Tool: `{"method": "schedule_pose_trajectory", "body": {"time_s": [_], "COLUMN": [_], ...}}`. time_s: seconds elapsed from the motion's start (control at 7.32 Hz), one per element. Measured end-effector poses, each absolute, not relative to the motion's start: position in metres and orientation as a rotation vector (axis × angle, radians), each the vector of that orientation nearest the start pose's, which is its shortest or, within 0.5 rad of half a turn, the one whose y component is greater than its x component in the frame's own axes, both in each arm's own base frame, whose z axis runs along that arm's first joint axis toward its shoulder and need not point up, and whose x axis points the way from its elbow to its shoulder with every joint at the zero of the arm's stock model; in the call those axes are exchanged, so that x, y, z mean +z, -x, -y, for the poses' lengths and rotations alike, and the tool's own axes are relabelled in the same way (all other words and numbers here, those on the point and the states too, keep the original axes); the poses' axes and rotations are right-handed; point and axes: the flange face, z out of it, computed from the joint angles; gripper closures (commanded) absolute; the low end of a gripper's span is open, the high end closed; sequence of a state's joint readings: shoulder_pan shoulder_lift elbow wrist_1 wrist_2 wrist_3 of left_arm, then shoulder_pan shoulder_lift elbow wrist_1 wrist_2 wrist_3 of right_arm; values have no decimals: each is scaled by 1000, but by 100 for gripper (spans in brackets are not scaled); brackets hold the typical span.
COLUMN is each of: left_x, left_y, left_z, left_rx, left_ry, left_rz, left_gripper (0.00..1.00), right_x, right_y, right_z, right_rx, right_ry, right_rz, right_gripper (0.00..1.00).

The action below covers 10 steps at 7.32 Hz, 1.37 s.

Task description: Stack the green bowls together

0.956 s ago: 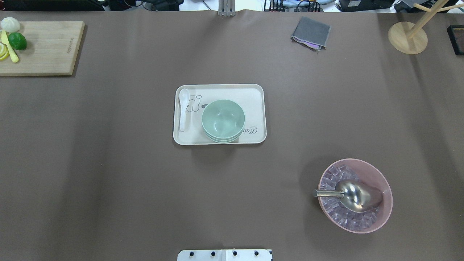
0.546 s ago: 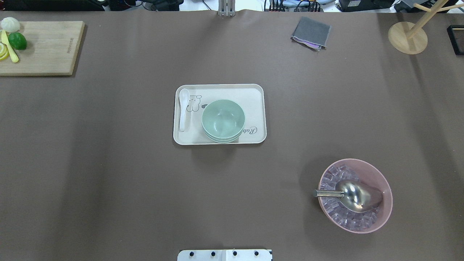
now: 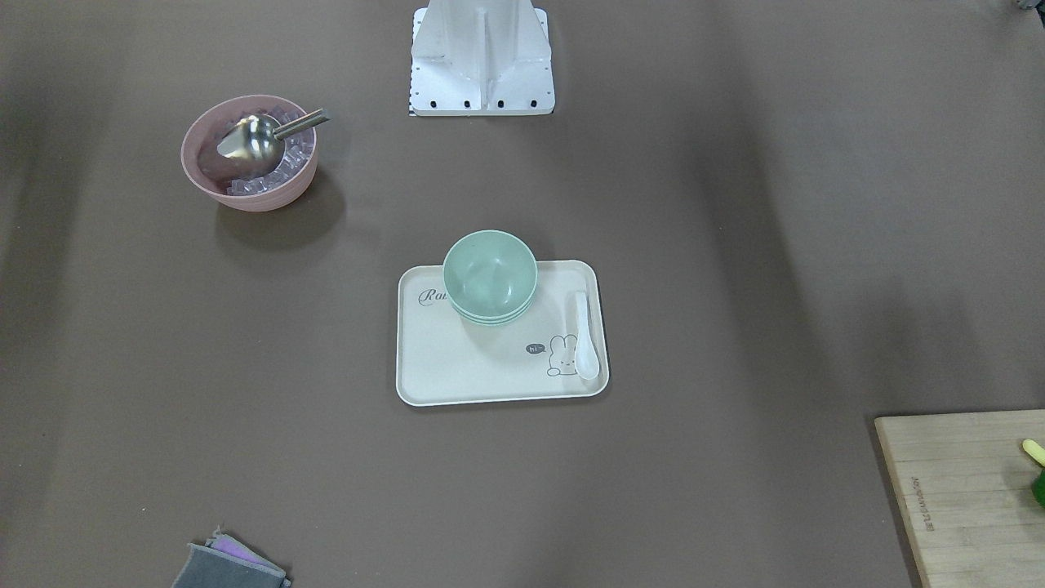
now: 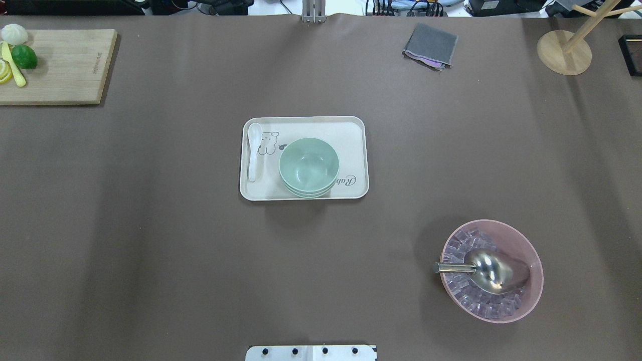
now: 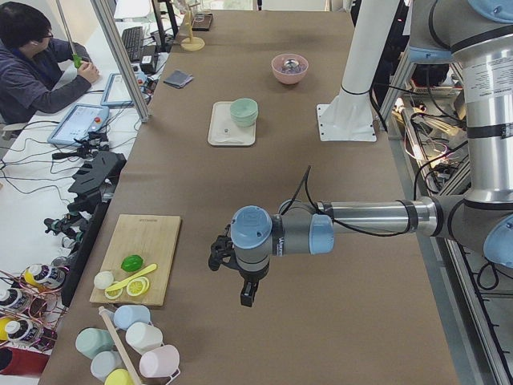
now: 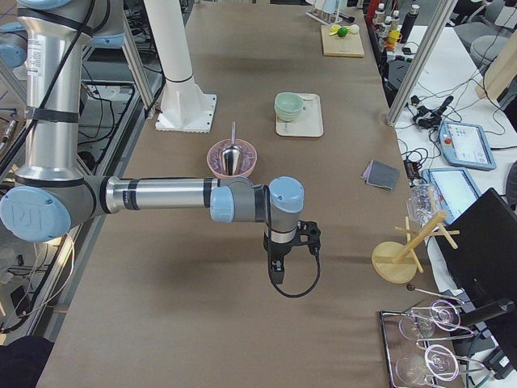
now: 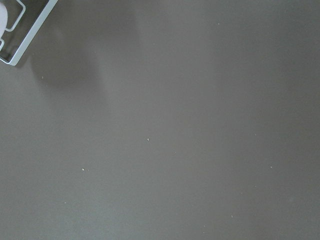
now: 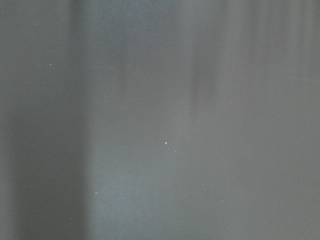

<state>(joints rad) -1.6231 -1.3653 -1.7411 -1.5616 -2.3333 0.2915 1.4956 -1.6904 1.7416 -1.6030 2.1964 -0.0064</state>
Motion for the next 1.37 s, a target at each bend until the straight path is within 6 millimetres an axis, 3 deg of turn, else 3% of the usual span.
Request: {"method": "schedule_pose_trajectory", "body": {"time_s": [1.37], "left_x": [670], "left_y": [86], "left_z": [396], "left_rx": [208], "left_ry": [-86], "left_rz": [-759], "left_gripper": [2], "right_x": [649], "right_y": [-39], "right_z": [441], "right_rx": [-81], "right_ry": [20], "right_rz": [653], "right_gripper": [0]}}
